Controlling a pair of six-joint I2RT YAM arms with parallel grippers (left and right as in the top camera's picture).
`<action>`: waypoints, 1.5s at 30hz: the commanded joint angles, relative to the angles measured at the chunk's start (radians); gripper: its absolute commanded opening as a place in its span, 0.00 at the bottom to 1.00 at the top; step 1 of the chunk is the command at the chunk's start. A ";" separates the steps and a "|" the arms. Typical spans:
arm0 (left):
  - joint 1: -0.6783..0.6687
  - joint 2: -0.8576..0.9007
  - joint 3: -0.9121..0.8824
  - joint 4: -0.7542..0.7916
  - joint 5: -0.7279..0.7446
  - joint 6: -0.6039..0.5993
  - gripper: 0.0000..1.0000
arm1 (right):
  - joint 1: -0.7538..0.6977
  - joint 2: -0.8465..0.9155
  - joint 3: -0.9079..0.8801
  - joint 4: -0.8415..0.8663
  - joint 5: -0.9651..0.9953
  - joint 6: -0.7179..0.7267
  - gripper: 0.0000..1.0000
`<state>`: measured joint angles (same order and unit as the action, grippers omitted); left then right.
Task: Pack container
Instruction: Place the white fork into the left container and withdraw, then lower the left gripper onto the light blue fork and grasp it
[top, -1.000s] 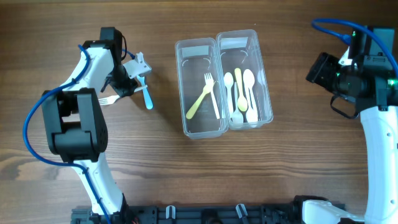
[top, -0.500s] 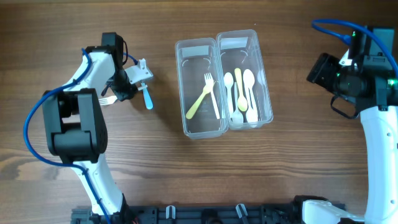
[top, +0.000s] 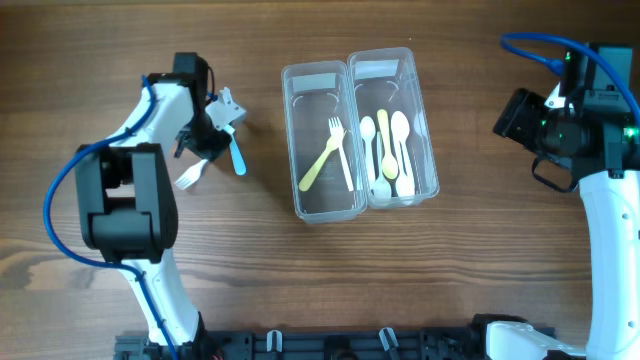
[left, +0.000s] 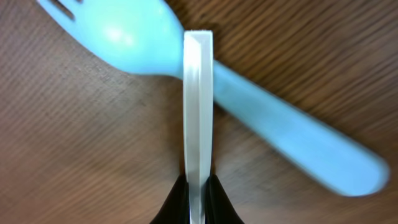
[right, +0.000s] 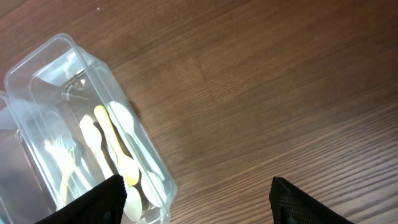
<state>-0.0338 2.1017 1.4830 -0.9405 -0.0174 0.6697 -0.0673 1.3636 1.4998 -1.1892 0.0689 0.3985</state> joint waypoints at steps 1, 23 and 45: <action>-0.065 -0.073 0.117 -0.097 0.008 -0.369 0.04 | -0.005 0.005 -0.003 0.000 0.021 -0.006 0.74; -0.513 -0.188 0.216 -0.040 0.058 -1.233 0.08 | -0.005 0.005 -0.003 -0.001 0.021 -0.006 0.74; -0.190 -0.291 0.132 -0.067 -0.066 -1.151 0.64 | -0.005 0.005 -0.003 0.002 -0.017 -0.002 0.74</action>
<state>-0.3008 1.7756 1.6718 -1.0714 -0.0441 -0.3424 -0.0673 1.3636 1.4998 -1.1927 0.0677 0.3985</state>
